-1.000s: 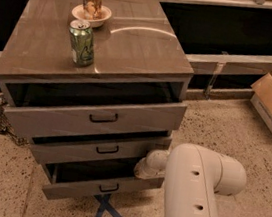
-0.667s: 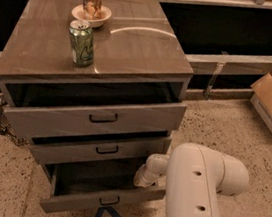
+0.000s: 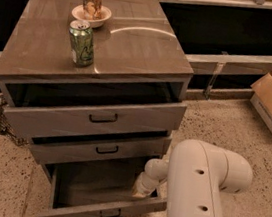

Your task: Open bottom drawer

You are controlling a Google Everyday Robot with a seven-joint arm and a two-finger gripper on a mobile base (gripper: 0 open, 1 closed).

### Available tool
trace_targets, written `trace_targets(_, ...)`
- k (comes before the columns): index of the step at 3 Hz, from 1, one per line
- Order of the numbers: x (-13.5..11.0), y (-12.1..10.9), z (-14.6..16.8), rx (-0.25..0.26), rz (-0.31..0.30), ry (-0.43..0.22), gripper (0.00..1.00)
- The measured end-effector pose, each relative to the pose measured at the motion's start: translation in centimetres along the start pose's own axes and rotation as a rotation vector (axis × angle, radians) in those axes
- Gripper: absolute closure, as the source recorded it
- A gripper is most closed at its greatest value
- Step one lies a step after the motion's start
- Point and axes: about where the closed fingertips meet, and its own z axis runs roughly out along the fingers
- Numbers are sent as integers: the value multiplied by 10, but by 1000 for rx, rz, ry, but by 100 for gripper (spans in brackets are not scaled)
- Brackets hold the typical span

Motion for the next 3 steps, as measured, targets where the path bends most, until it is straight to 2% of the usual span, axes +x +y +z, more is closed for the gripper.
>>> trace_targets(1,-3,20,4,-56,44,-17,100)
trace_targets(3,-3,28,12,-77,58,-22,100)
